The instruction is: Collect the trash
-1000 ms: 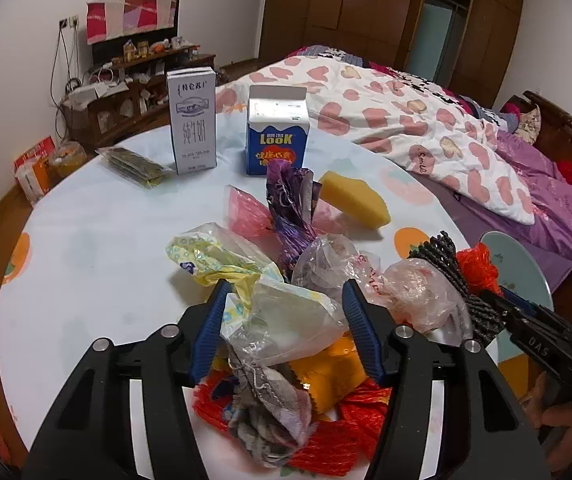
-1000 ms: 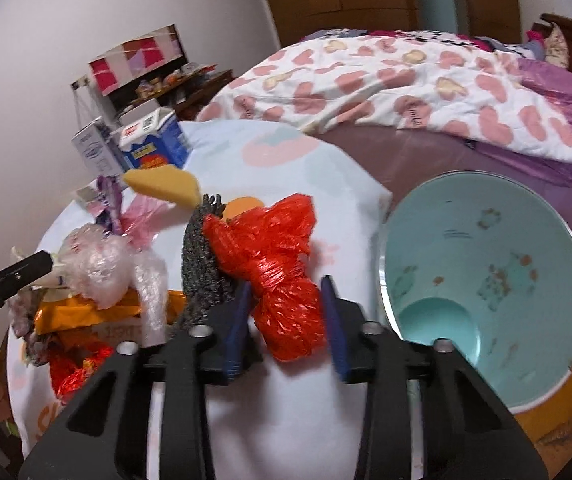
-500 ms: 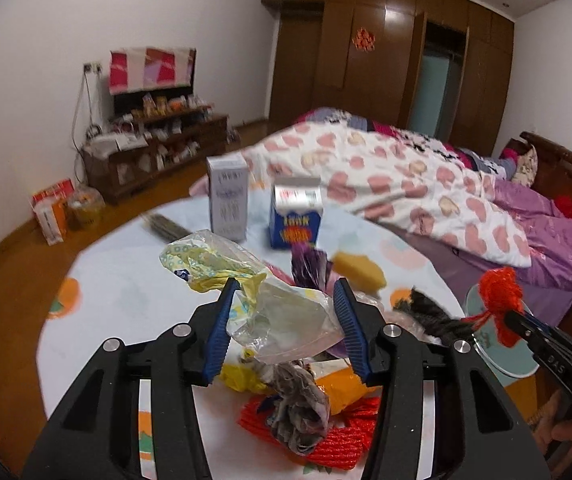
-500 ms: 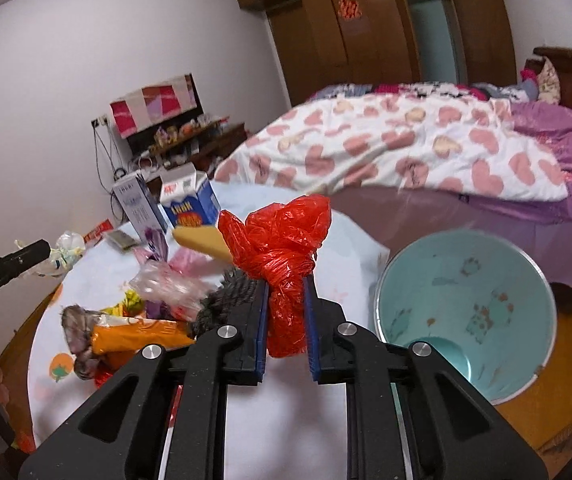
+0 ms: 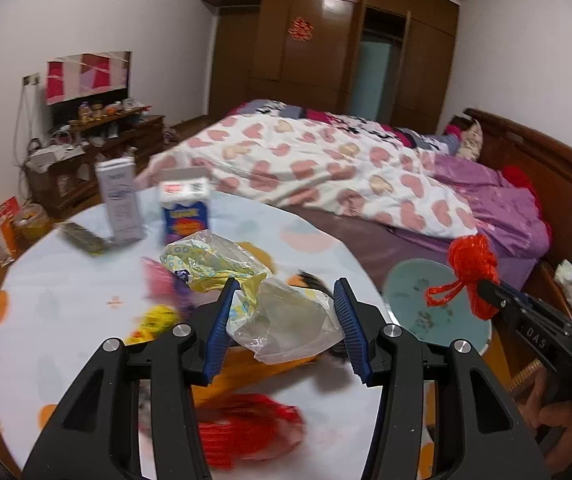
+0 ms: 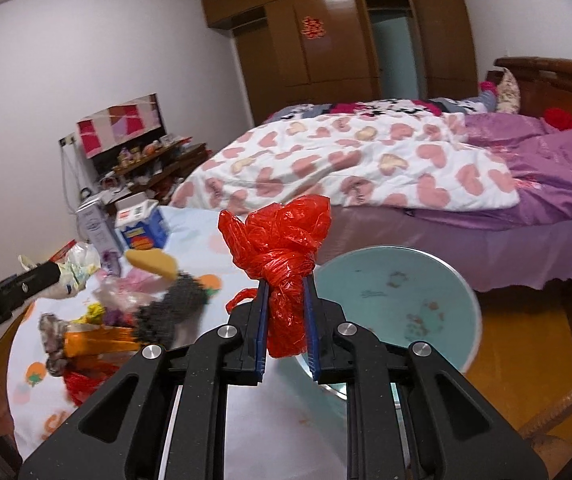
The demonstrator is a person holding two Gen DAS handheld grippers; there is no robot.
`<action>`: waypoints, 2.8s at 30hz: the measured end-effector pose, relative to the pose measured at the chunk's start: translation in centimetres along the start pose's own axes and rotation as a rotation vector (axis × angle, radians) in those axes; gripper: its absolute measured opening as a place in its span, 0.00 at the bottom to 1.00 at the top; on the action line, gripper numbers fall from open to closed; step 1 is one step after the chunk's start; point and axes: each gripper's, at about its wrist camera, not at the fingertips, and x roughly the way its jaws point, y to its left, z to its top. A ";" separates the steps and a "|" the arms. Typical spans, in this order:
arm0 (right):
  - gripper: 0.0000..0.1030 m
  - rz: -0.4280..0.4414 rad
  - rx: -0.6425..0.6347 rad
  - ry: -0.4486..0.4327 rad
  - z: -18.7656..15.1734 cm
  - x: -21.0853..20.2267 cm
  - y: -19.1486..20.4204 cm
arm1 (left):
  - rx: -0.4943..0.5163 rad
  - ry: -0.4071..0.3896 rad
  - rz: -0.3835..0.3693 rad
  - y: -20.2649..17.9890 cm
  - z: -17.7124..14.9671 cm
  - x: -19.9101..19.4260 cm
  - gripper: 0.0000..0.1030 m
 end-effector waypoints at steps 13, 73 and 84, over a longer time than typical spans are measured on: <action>0.16 -0.149 0.072 0.041 -1.4 1.0 -7.0 | 0.074 0.044 -0.083 -6.2 -0.1 4.8 0.47; 0.39 -0.219 0.081 0.099 -2.3 2.0 -10.0 | 0.195 0.218 -0.160 -14.2 -2.9 11.9 0.71; 0.40 -0.198 0.042 0.071 -1.5 0.4 -7.1 | 0.194 0.202 -0.097 -12.0 -3.3 8.9 0.71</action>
